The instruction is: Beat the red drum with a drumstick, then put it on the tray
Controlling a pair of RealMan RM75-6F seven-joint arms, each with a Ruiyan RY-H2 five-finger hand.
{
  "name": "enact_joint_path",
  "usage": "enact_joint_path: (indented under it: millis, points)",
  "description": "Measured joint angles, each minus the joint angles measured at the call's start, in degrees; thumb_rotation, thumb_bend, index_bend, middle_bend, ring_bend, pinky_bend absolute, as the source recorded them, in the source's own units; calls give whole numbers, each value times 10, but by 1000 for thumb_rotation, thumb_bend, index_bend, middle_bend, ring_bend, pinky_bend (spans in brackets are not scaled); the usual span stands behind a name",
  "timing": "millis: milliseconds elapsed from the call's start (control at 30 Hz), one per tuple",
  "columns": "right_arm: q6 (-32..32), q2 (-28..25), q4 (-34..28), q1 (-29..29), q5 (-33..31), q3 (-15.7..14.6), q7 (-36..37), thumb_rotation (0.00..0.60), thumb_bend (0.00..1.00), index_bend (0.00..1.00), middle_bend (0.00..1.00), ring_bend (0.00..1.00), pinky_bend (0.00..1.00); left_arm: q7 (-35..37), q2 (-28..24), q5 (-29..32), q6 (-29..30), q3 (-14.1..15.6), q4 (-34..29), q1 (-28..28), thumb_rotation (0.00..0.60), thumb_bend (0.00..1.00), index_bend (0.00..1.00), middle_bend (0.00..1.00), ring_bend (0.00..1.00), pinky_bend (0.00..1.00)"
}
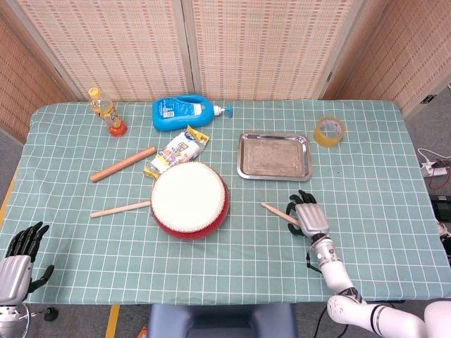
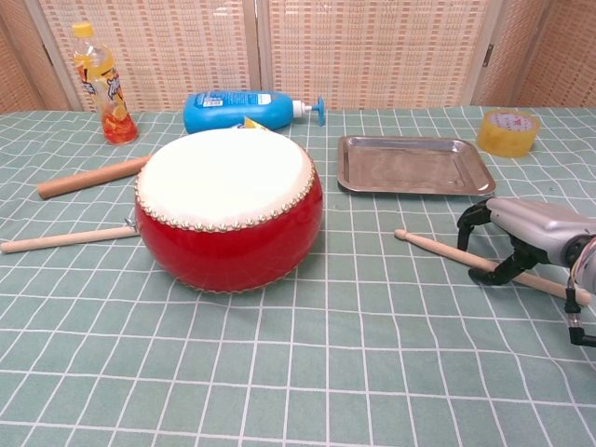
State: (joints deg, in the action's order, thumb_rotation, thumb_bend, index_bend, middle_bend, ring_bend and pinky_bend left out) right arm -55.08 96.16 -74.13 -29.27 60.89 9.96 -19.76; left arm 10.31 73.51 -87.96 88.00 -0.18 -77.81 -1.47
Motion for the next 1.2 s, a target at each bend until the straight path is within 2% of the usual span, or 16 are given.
enact_joint_path:
  millis: [200,333,467,567,767,933,1067,1200]
  points:
    - [-2,2,-1,-1,4,-3,10,599,504,586,154,0,83,3,2,2,-3,0,4,0,600,277,82,0,0,0]
    - [-3,-1,-9,2,7,0,36,599,525,606,154,11,90,7,2,2,-3,0,6,1,600,278,82,0,0,0]
    - [-2,-10,-23,9,20,6,101,599,526,607,163,46,106,7,1,2,-1,1,7,2,600,275,82,0,0,0]
    - [0,-20,-34,16,38,11,182,599,526,598,187,69,126,4,0,0,-1,1,5,2,600,276,83,0,0,0]
    - [12,-43,-48,27,90,20,407,599,530,564,227,106,182,-8,-5,-5,4,1,-6,2,600,279,83,0,0,0]
    - [14,-54,-38,31,152,20,646,599,549,548,254,186,315,-20,-12,-7,6,2,-18,2,600,277,83,0,0,0]
    - [5,-56,-10,28,208,11,834,599,553,547,272,237,362,-28,-16,-7,6,3,-27,3,600,278,83,0,0,0]
    - [-19,-47,55,20,269,-7,1009,599,560,546,287,276,382,-35,-19,-7,2,5,-32,3,600,278,82,0,0,0]
